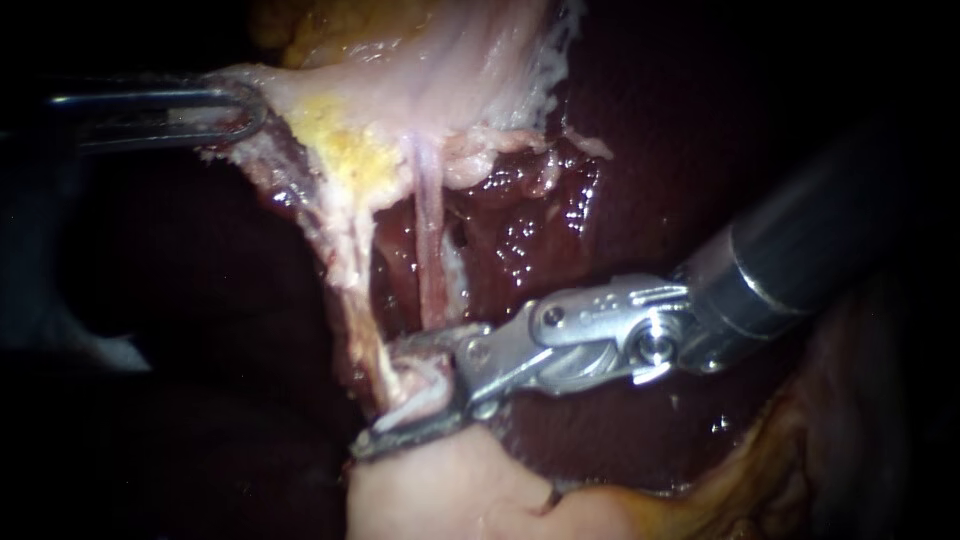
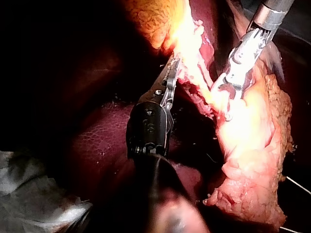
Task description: Clipping first clip left tube
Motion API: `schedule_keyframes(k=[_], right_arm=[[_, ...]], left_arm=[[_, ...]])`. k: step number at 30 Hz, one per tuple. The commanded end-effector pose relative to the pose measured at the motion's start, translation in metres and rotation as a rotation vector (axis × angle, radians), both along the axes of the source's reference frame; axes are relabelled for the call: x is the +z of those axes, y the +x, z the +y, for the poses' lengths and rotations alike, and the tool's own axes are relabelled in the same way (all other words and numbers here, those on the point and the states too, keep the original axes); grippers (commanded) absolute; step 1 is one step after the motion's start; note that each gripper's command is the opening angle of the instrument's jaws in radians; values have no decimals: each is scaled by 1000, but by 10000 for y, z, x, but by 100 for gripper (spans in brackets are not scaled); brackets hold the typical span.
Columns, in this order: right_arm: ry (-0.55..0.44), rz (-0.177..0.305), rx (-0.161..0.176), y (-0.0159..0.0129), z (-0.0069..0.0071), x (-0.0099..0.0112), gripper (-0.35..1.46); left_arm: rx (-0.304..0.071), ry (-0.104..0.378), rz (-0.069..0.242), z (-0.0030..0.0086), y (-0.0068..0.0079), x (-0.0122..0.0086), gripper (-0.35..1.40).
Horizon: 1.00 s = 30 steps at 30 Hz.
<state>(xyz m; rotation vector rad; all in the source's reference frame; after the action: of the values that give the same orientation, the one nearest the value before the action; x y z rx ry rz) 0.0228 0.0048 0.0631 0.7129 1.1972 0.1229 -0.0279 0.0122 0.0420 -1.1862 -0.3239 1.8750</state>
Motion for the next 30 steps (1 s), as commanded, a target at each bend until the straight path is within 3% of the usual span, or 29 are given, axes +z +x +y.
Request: schedule_keyframes(k=[1,11,21,30], right_arm=[[4,0,3,2,0,1,45],[50,29,26,22,1,6,44],[63,17,20,36,-16,18,43],[108,42,25,35,-28,-4,42]], left_arm=[[-1,0,0,0,0,1,-35],[-1,0,1,1,-2,1,-35],[-1,0,1,1,-2,2,-35],[0,0,0,2,-1,3,-35]])
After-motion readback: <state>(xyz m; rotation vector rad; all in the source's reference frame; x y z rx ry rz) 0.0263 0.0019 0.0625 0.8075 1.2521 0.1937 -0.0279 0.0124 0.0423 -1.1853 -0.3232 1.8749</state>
